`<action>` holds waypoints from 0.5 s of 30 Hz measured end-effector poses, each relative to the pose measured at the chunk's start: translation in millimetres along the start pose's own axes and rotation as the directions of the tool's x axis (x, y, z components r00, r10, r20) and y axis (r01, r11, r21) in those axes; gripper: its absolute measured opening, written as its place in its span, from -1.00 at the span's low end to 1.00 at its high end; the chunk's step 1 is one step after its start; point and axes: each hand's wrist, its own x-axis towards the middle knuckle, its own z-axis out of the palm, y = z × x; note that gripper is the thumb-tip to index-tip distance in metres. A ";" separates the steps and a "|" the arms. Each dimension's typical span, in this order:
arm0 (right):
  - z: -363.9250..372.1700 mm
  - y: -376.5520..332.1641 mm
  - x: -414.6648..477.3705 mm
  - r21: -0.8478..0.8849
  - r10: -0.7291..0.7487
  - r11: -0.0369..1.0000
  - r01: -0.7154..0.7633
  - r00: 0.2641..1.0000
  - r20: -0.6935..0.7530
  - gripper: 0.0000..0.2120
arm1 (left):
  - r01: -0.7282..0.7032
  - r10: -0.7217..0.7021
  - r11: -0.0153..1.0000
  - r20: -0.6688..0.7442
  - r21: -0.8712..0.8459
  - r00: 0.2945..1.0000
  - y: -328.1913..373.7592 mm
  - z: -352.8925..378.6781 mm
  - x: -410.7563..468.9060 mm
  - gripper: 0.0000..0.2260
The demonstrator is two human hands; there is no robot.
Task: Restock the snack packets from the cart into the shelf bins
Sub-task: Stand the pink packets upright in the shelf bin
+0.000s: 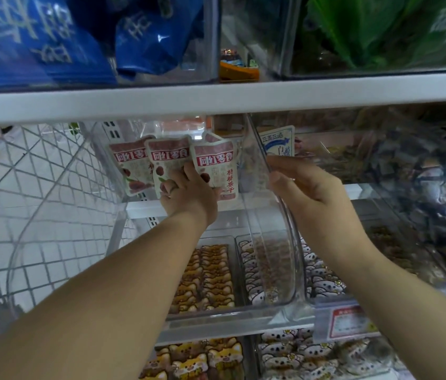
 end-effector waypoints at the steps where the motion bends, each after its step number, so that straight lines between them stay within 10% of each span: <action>1: 0.4 0.2 0.3 0.007 0.007 1.000 -0.007 1.000 -0.003 -0.81 | 0.008 -0.008 1.000 -0.002 0.026 1.000 1.4 0.6 -1.0 -0.16; 15: 4.6 2.6 -0.9 0.047 0.044 0.998 -0.043 0.999 -0.024 -0.79 | -0.038 0.054 0.987 -0.100 0.156 0.994 12.7 9.6 -5.5 -0.25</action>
